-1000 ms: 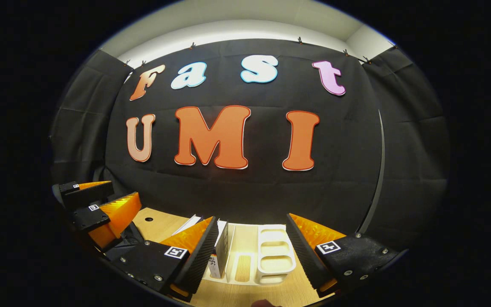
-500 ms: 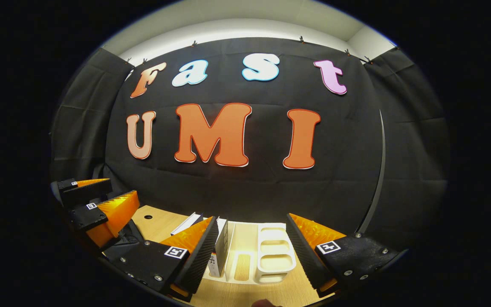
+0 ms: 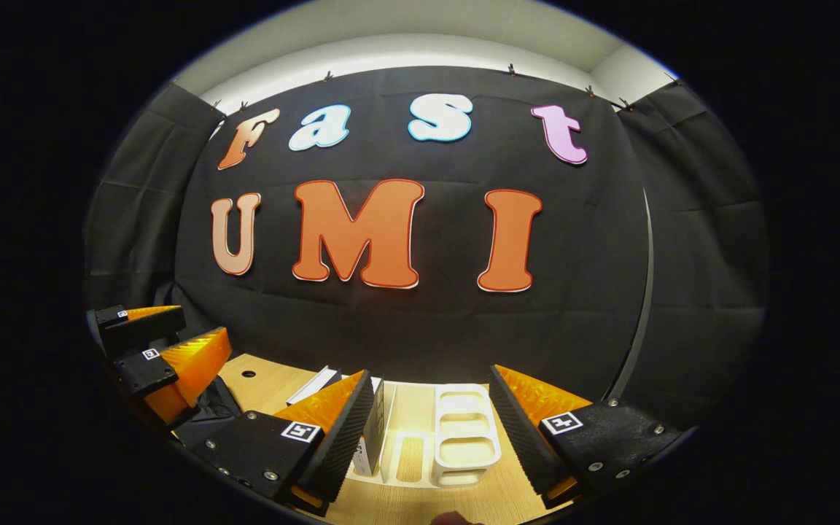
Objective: Open the schoolbag, grab two books from the bookshelf and put them into the schoolbag.
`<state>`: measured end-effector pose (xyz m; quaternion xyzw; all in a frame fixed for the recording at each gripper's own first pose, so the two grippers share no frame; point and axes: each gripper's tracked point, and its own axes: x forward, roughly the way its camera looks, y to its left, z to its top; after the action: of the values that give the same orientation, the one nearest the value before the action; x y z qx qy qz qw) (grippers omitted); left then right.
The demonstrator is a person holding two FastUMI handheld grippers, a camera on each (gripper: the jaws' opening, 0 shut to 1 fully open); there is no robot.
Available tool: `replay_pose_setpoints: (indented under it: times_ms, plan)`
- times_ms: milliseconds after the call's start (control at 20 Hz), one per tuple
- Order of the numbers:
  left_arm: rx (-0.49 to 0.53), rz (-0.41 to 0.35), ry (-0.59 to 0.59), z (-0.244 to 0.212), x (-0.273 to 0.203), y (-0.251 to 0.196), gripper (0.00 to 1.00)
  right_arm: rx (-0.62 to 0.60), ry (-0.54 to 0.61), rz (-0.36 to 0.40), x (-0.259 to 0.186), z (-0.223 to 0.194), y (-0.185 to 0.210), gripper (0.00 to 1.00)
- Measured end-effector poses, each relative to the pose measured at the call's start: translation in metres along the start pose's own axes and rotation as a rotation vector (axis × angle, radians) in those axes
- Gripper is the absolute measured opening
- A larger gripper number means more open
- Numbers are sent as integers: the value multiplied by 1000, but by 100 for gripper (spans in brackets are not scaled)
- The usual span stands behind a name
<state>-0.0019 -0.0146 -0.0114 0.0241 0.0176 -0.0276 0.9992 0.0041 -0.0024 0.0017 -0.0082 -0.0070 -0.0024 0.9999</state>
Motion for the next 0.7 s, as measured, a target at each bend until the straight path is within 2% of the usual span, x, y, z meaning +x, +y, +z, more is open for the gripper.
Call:
replay_pose_setpoints:
  times_ms: [300,350,450,700]
  plan:
    - [52,20,24,-12,-1,6,96,-2,6,5,-1,-4,-1,94]
    - [62,27,34,-17,-1,8,100,-1,6,1,1,-5,-3,94]
    - [87,37,53,-26,-4,11,96,2,4,-1,3,-4,-5,94]
    - [238,56,136,-69,-19,22,96,-19,13,-6,9,-10,-13,94]
